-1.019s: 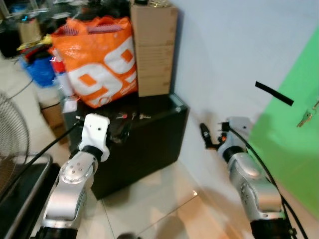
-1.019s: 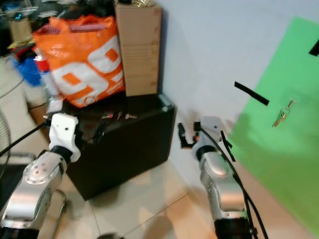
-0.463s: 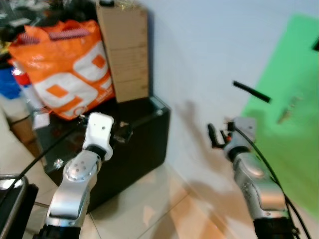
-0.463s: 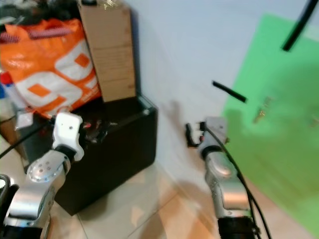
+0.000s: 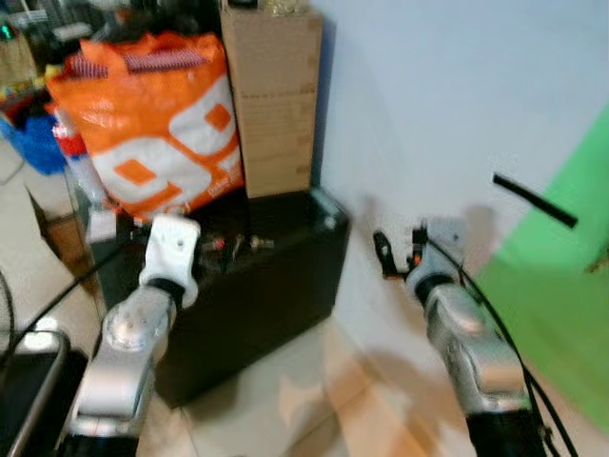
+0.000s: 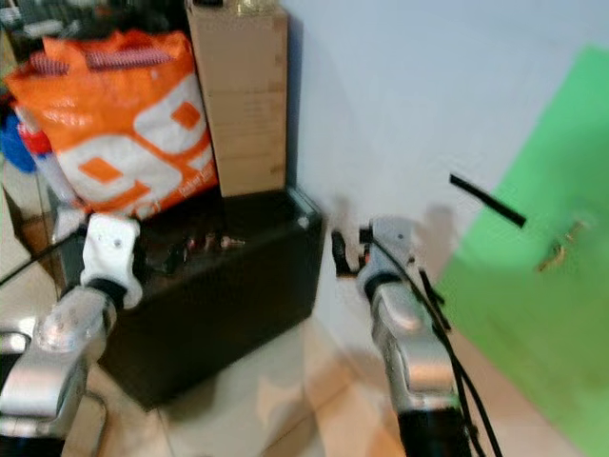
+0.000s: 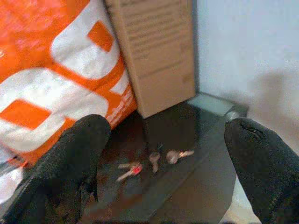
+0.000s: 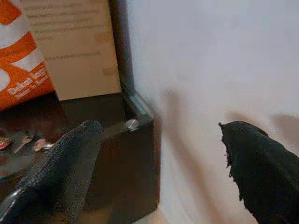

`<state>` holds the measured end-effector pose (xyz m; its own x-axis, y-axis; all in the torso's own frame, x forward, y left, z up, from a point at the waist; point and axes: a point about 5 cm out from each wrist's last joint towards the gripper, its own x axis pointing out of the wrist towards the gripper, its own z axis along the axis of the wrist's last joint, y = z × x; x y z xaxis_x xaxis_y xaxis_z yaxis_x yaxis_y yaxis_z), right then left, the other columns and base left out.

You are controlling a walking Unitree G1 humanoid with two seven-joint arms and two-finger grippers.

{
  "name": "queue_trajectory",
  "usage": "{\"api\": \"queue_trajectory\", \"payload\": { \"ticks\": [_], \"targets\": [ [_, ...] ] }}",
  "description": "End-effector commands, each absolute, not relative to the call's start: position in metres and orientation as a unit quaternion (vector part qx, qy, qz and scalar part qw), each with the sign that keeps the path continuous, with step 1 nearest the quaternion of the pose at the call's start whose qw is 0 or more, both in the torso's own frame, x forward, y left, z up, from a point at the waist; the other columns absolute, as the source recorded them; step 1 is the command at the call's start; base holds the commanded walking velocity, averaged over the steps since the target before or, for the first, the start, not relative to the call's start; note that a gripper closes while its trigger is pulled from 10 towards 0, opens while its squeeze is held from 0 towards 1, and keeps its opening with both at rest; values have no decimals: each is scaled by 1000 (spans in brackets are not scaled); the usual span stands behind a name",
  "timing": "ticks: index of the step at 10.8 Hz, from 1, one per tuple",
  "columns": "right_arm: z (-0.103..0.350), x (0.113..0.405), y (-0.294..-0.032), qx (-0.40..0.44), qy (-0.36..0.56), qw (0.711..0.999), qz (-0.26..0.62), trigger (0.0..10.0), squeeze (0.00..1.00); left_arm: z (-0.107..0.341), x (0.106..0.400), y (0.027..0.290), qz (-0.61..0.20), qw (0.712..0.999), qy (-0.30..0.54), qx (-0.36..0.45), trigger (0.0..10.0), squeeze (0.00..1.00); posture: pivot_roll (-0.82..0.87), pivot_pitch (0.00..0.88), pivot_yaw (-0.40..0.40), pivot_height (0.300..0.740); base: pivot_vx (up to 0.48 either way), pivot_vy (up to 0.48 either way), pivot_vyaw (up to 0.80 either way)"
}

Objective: Hang keys on a hook

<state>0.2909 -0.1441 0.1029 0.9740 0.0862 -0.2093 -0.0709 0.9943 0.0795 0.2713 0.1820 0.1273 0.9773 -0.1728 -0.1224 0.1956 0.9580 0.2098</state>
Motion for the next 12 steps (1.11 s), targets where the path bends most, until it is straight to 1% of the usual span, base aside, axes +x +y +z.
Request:
{"api": "queue_trajectory", "payload": {
  "ticks": [1,3,6,12],
  "targets": [
    [102,290,-152,28,107,993,31,10000,1000,126,271,175,-105,987,51,108,10000,0,-2,0,-20,740,349,0,800],
    [102,292,-152,29,106,993,31,10000,1000,131,272,173,-109,987,45,105,10000,0,2,0,-23,740,341,0,800],
    [103,295,-151,25,104,994,35,10000,1000,129,274,177,-105,988,47,107,10000,0,-6,0,-16,740,342,0,800],
    [103,299,-157,17,105,994,32,10000,1000,134,275,173,-106,988,39,101,10000,0,4,0,-31,740,340,0,800]
  ]
}}
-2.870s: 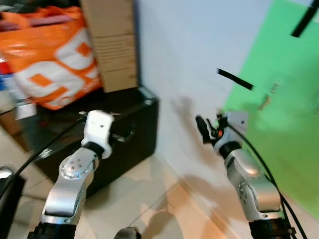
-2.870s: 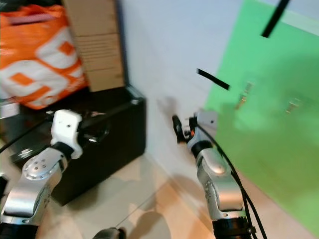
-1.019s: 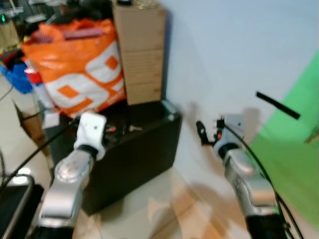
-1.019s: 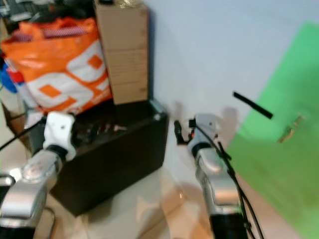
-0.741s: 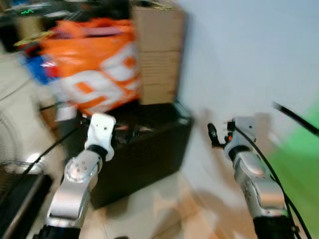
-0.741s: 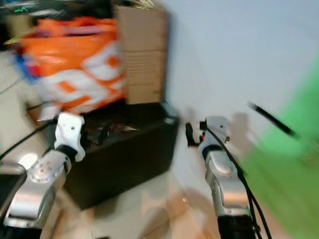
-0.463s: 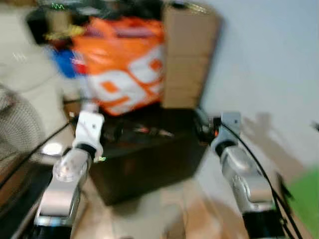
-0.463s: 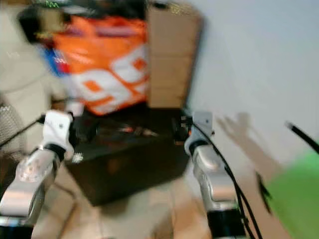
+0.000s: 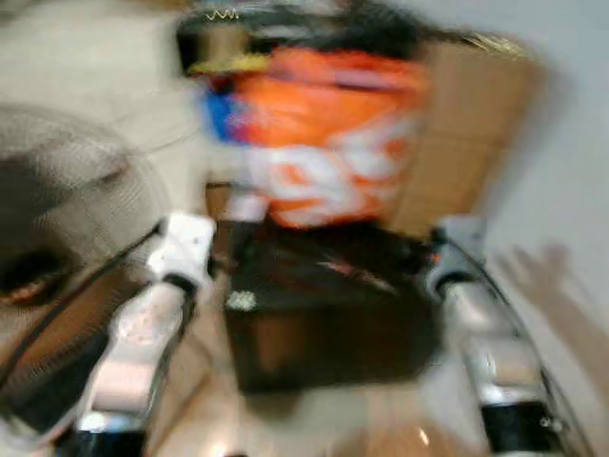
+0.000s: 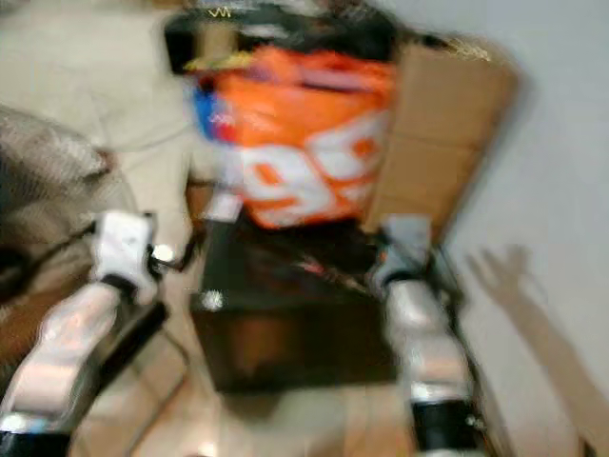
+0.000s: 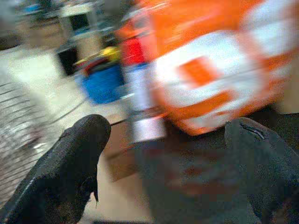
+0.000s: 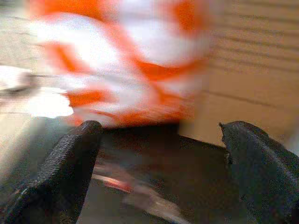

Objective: Hang keys on a hook

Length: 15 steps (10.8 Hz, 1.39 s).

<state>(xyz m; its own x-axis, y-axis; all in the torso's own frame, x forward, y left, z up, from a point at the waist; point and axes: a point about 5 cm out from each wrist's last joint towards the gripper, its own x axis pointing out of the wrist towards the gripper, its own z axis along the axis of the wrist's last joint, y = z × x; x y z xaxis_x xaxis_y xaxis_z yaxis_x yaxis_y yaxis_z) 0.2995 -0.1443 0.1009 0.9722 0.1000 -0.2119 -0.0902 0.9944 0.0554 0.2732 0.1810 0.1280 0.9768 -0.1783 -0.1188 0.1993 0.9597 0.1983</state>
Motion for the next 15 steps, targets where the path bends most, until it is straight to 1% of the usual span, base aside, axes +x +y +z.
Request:
{"api": "queue_trajectory", "payload": {
  "ticks": [1,2,5,7,8,10,11,12,14,15],
  "targets": [
    [102,300,-157,12,106,994,31,10000,1000,131,275,175,-104,988,42,103,10000,0,-2,0,-27,740,345,0,606],
    [101,300,-163,22,107,994,12,10000,1000,131,276,174,-105,988,41,105,10000,0,7,0,-36,740,345,0,0],
    [99,302,-167,17,112,994,7,10000,1000,131,276,175,-103,988,40,107,10000,0,16,0,-43,740,340,0,0],
    [96,304,-168,3,122,993,5,10000,557,130,276,178,-100,988,41,107,10000,0,10,0,-42,740,336,0,0],
    [95,304,-169,7,125,992,4,10000,0,132,277,176,-101,988,39,108,10000,0,24,0,-52,740,341,0,0],
    [83,305,-175,-37,169,985,-16,10000,0,130,277,177,-102,988,40,110,10000,0,23,0,-51,740,339,0,0],
    [78,306,-177,-34,192,981,-15,10000,0,132,278,175,-107,987,38,110,10000,0,16,0,-47,740,296,0,0],
    [72,307,-175,-36,216,976,0,10000,0,129,279,175,-113,987,44,109,10000,0,7,0,-40,740,0,0,0],
    [58,310,-180,-18,247,969,-15,10000,0,130,282,165,-168,978,48,118,10000,0,14,0,-50,740,0,0,0],
    [51,312,-184,-17,262,965,-25,10000,0,130,285,164,-190,973,51,118,10000,0,3,0,-42,740,0,0,0]
  ]
}}
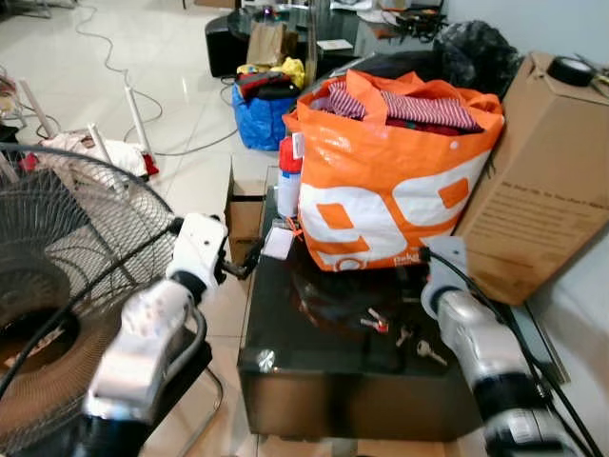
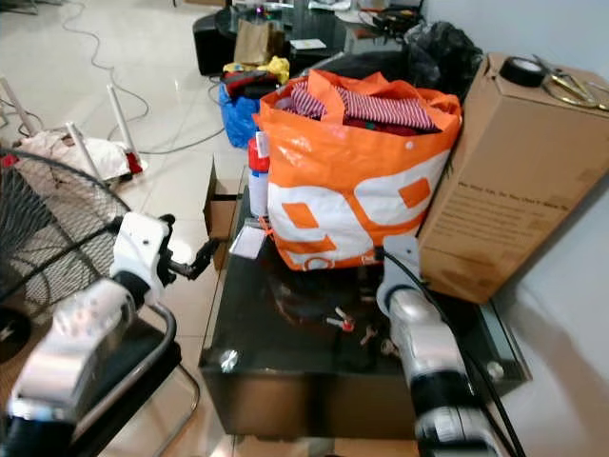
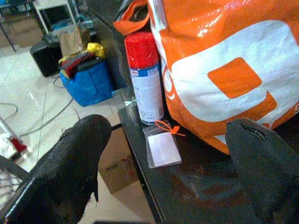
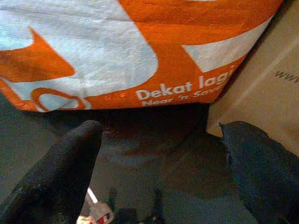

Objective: Hang keys on a hook

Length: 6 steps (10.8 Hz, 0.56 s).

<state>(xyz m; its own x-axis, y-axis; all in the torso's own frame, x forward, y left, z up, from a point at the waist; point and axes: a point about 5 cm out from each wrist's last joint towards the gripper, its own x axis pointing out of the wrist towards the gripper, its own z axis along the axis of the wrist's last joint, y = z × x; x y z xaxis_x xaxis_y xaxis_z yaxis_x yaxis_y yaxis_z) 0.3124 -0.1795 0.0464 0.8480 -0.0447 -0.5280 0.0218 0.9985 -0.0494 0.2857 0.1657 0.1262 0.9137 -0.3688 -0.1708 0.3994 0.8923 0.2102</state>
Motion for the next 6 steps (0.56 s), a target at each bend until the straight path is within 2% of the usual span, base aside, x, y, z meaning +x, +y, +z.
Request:
{"api": "queue_trajectory", "payload": {
  "ticks": [1,2,4,6],
  "targets": [
    [44,312,-188,-20,282,959,-29,10000,0,125,286,158,-230,963,68,121,10000,0,4,0,-43,740,0,0,0],
    [39,313,-190,-20,298,954,-27,10000,0,122,287,156,-261,954,81,121,10000,0,-5,0,-41,740,0,0,0],
    [19,311,-192,-7,354,935,-13,10000,0,108,283,152,-373,906,142,144,10000,0,-14,0,-41,740,0,0,0],
    [8,305,-198,29,377,925,-24,10000,0,106,281,152,-396,893,157,144,10000,0,-22,0,-37,740,0,0,0]
  ]
}}
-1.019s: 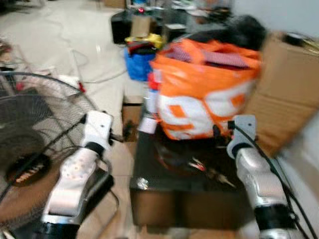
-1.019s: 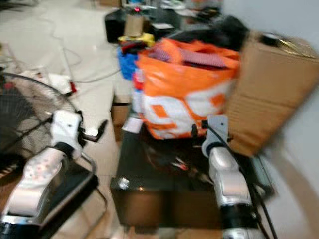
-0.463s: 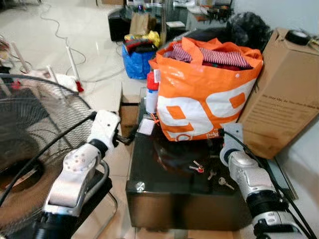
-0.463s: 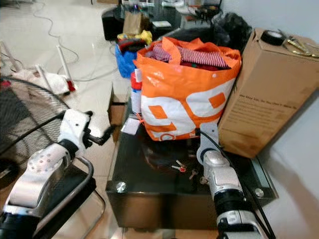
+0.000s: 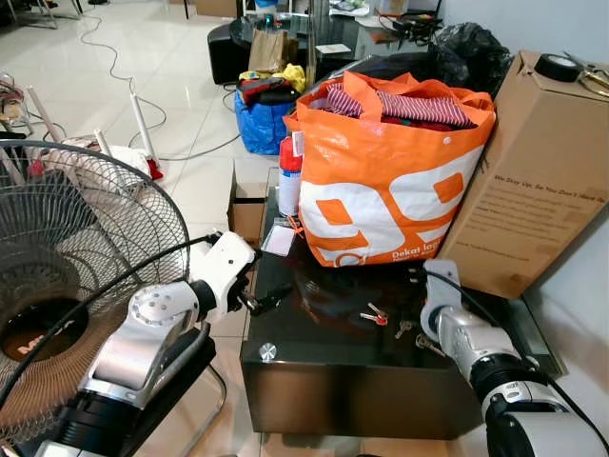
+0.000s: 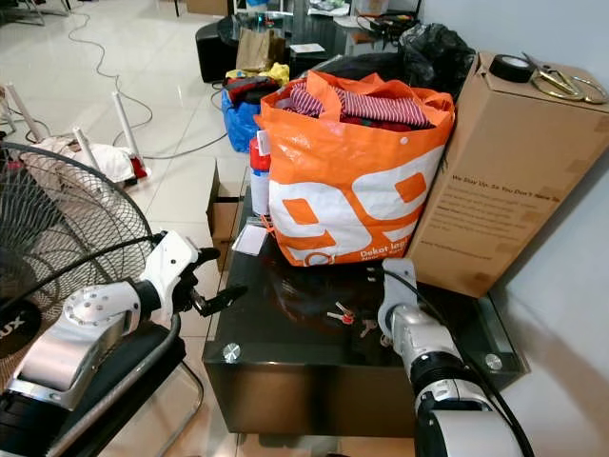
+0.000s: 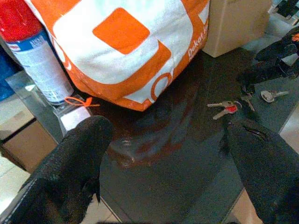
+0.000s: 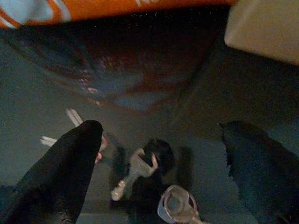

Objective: Hang keys on a hook

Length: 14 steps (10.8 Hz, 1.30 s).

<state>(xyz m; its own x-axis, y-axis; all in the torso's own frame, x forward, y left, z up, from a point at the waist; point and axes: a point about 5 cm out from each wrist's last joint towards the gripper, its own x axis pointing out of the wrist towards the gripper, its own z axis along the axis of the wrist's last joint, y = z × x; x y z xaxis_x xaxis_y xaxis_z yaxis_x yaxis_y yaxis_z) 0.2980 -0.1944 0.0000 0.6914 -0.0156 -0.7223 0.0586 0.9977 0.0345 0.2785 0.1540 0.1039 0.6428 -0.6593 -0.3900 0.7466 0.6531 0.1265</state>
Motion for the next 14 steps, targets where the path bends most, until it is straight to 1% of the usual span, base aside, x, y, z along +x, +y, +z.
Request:
{"api": "queue_trajectory", "payload": {
  "ticks": [1,2,4,5,6,7,8,9,10,12,14],
  "targets": [
    [4,302,-201,40,384,922,-29,10000,0,105,279,152,-402,890,161,143,10000,0,-19,0,-38,740,0,0,0],
    [-1,297,-204,47,393,918,-30,10000,0,105,275,152,-417,883,168,138,10000,0,-11,0,-39,740,0,0,0],
    [-5,293,-207,43,398,916,-26,10000,0,103,270,156,-424,877,177,140,10000,0,-8,0,-34,740,0,0,0],
    [-6,292,-208,43,399,916,-23,8392,0,103,268,156,-428,874,180,140,10000,0,-2,0,-36,740,0,0,0],
    [-8,291,-207,44,399,916,-16,5490,0,105,267,156,-433,872,181,141,10000,0,7,0,-44,740,0,0,0],
    [-9,291,-204,43,400,915,-11,4353,0,106,266,157,-434,871,183,142,10000,0,12,0,-47,740,0,0,0],
    [-10,291,-200,45,399,916,-5,3922,0,107,265,159,-433,871,184,143,10000,0,18,0,-48,740,0,0,0],
    [-11,290,-199,42,401,915,-2,3137,0,107,263,160,-434,870,186,144,10000,0,25,0,-48,740,0,0,0],
    [-12,289,-197,41,403,914,0,2980,0,108,261,160,-434,869,188,144,10000,0,30,0,-47,740,0,0,0],
    [-13,288,-195,46,401,915,3,2039,0,110,257,164,-436,867,194,145,10000,0,48,0,-40,740,0,0,0],
    [-18,284,-192,49,405,913,4,2078,0,113,254,168,-435,865,199,150,10000,0,67,0,-35,740,0,0,0]
  ]
}}
